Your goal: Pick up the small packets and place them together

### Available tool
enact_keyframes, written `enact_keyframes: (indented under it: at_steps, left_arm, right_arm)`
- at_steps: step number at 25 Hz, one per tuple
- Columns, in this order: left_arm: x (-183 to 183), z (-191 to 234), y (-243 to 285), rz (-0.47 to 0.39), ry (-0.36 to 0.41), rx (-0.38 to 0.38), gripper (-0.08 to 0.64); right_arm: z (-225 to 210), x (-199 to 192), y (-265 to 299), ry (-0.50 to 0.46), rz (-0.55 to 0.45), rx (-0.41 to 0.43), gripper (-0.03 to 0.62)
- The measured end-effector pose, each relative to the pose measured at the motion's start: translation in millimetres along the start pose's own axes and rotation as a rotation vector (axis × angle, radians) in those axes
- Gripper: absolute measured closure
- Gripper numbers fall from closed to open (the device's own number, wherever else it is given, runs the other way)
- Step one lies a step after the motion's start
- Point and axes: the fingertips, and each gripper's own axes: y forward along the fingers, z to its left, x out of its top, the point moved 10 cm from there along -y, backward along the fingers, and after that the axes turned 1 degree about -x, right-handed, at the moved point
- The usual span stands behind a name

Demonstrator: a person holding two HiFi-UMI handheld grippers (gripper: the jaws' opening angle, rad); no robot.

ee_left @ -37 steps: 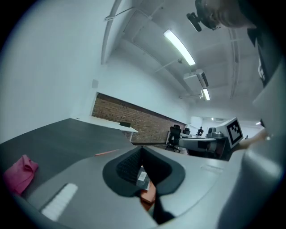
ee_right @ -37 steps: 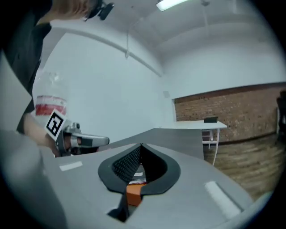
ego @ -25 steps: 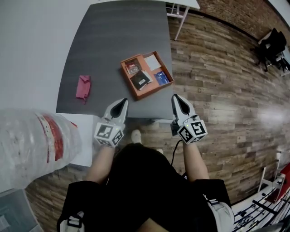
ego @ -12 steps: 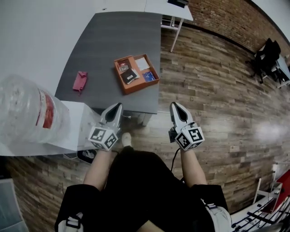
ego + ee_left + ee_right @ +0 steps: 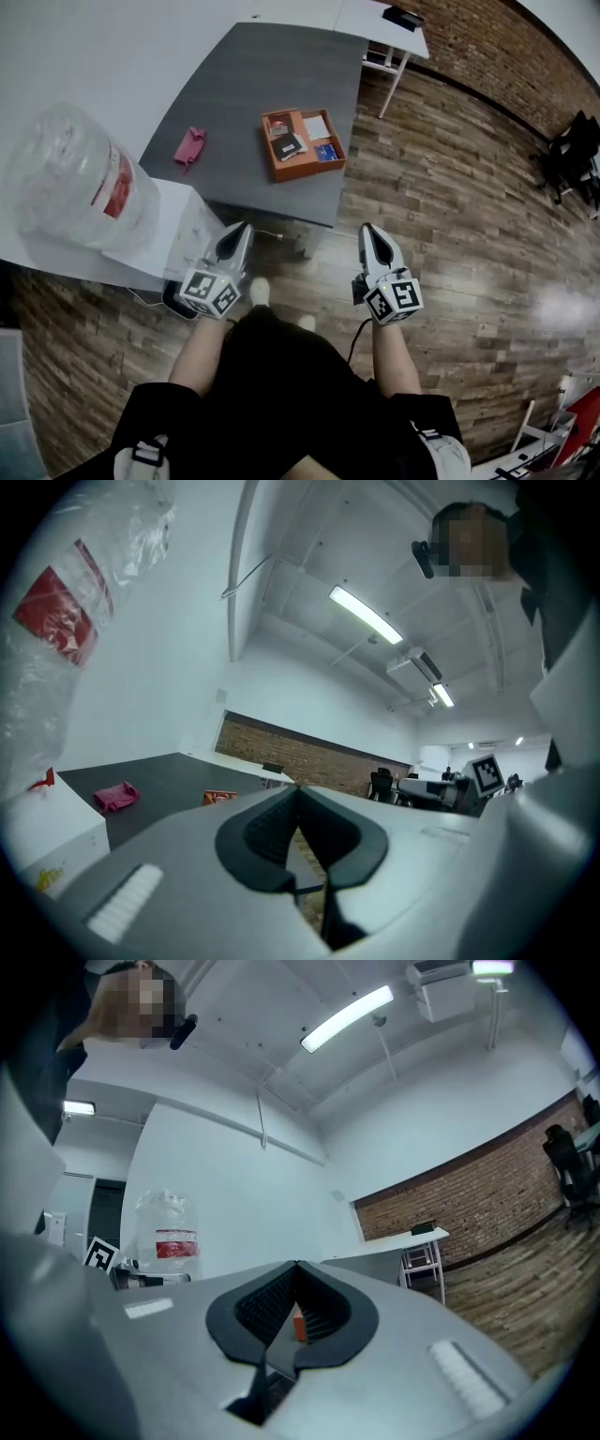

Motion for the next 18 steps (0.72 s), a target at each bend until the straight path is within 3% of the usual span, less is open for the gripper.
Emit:
enact_keyframes:
  at_steps: [12,18]
  left_arm:
    - [13.0,32.6,-0.3,-0.024,0.013,-0.06,0.561]
    - [25.0,48.0,7.0,-0.028,0.019,-0.1,0.561]
  right_arm:
    - [20.4,-7.2,7.9,0.027,0.011,-0.089,0.591]
    - [33.0,1.5,33.4,-0.002,-0.003,-0.075,0.591]
